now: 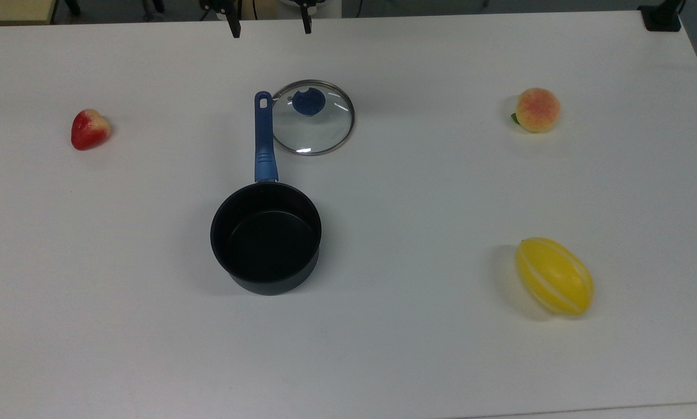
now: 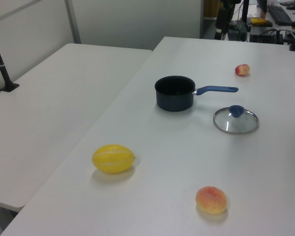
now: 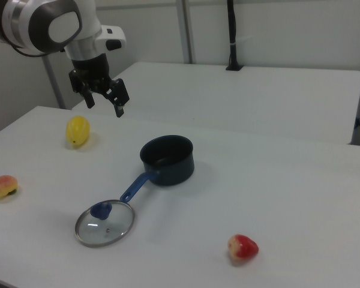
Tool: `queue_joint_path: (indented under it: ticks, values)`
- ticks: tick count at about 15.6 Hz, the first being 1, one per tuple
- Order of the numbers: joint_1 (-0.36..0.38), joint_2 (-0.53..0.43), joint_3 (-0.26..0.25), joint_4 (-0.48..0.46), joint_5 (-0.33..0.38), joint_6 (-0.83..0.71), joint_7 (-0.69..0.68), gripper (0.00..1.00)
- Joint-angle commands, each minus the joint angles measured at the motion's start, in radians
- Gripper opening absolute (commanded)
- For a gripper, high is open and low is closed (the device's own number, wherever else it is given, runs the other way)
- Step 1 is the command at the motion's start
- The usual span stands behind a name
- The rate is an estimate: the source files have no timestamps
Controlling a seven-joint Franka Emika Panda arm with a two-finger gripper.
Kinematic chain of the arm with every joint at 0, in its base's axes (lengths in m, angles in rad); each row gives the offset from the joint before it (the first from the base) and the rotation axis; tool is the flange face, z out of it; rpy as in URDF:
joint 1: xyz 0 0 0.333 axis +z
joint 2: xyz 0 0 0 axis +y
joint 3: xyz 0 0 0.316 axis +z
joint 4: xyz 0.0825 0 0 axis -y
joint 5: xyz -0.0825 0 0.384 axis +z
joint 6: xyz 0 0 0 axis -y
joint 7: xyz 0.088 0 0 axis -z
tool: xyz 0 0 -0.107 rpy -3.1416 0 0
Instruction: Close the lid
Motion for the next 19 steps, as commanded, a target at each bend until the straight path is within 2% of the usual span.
queue_joint_path:
  ticks: [1, 11, 15, 19]
  values:
    - [-0.001, -0.004, 0.006, -0.01, 0.006, 0.002, -0.005, 1.0]
    - [-0.001, -0.022, 0.006, -0.022, 0.006, -0.037, -0.07, 1.0]
    - [0.0, -0.047, 0.004, -0.037, 0.0, -0.148, -0.247, 1.0]
    - [0.005, -0.061, 0.018, -0.069, -0.063, -0.246, -0.408, 1.0]
